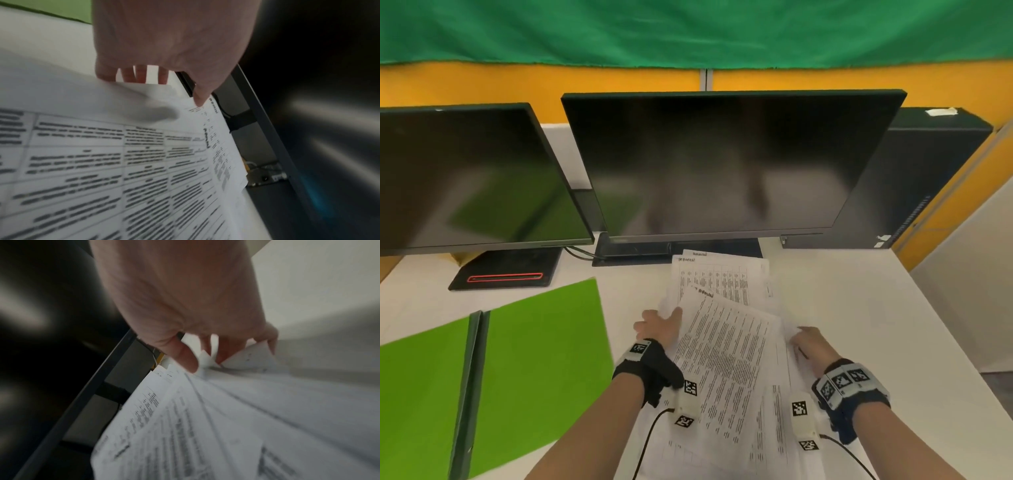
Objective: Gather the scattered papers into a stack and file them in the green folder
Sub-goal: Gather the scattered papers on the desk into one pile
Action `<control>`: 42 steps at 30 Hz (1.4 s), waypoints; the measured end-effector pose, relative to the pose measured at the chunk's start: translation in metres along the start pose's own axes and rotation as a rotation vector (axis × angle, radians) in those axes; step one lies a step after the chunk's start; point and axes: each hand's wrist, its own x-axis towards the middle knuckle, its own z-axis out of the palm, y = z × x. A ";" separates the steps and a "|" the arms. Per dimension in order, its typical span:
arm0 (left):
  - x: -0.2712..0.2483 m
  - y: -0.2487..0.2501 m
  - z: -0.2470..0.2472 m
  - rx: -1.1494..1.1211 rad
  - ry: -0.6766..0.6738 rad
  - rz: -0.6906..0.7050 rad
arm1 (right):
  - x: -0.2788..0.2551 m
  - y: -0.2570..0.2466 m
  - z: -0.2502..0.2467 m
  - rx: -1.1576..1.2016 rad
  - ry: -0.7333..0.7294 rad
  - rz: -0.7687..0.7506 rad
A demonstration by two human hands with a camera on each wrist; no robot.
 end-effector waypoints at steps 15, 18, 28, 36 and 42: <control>0.034 -0.024 -0.019 -0.259 -0.248 0.090 | -0.017 0.026 -0.021 0.109 -0.197 0.011; 0.038 -0.034 -0.027 -0.297 -0.270 0.117 | -0.020 0.033 -0.013 0.129 -0.130 -0.037; 0.087 -0.072 -0.013 -0.583 -0.244 0.085 | -0.020 0.043 0.015 0.237 0.073 -0.085; 0.045 -0.050 -0.034 -0.499 -0.264 0.086 | -0.024 0.033 0.005 -0.361 0.080 -0.062; 0.071 -0.053 -0.013 -0.374 -0.312 0.092 | -0.026 -0.010 0.036 -0.227 -0.030 0.033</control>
